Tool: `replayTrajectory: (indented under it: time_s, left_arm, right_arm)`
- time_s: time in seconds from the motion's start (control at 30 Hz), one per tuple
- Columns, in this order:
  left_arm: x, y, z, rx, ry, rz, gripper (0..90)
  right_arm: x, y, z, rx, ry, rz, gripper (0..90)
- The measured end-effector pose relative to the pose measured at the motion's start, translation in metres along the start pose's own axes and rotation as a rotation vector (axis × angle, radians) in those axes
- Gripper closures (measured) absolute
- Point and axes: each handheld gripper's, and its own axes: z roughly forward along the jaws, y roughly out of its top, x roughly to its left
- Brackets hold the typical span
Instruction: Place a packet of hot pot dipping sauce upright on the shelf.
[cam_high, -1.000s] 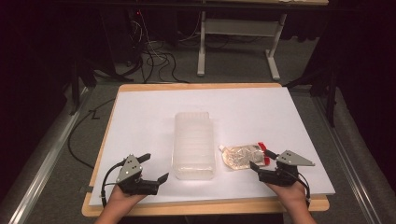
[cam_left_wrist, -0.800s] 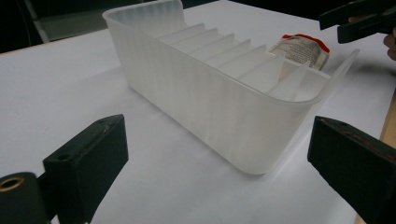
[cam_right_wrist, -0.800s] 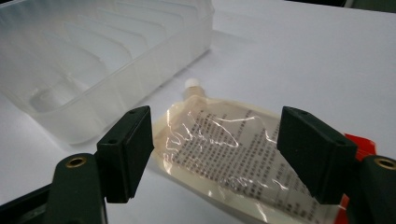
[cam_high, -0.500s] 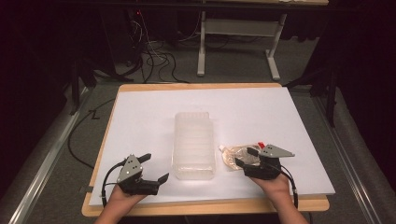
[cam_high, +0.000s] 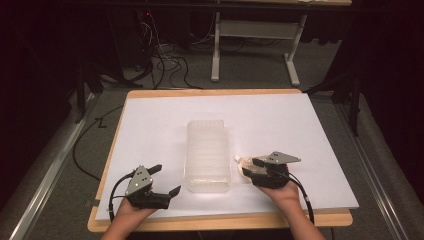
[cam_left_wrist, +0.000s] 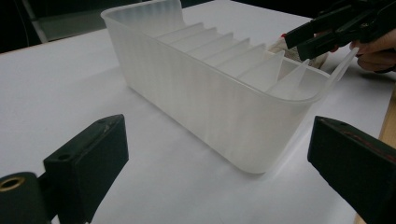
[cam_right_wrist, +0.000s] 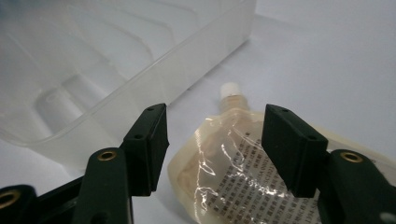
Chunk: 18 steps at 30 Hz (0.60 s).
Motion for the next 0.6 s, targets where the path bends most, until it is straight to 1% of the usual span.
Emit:
replayTrajectory:
  time_s: [0.07, 0.17, 0.3, 0.33, 0.43, 0.47, 0.5, 0.53, 0.6]
  left_arm:
    - [0.0, 0.0, 0.0, 0.002, -0.003, 0.002, 5.8]
    - [-0.001, 0.001, 0.0, 0.002, -0.003, 0.004, 5.8]
    - [-0.001, 0.0, 0.0, 0.002, -0.003, 0.003, 5.9]
    - [0.0, 0.0, 0.0, 0.002, -0.004, 0.003, 5.8]
    - [-0.001, 0.0, 0.0, 0.004, -0.006, 0.004, 5.9]
    - [-0.001, 0.0, 0.0, 0.004, -0.005, 0.004, 5.9]
    - [0.0, 0.0, 0.0, 0.003, -0.004, 0.003, 5.9]
    - [0.0, 0.0, 0.0, 0.003, -0.004, 0.003, 5.9]
    - [0.0, 0.0, 0.0, 0.002, -0.003, 0.003, 5.9]
  right_arm:
    - [0.003, -0.002, 0.002, 0.025, 0.013, -0.01, 44.9]
    - [0.007, -0.004, 0.005, 0.055, 0.02, -0.024, 47.3]
    - [0.012, -0.007, 0.009, 0.101, 0.013, -0.063, 51.1]
    - [0.013, -0.008, 0.01, 0.113, 0.014, -0.069, 54.4]
    - [0.014, -0.008, 0.011, 0.129, 0.001, -0.086, 56.7]
    - [0.014, -0.009, 0.012, 0.137, -0.004, -0.094, 58.6]
    - [0.015, -0.01, 0.013, 0.154, -0.026, -0.121, 63.7]
    - [0.015, -0.01, 0.013, 0.154, -0.026, -0.121, 63.7]
    - [0.016, -0.011, 0.013, 0.163, -0.038, -0.139, 67.6]
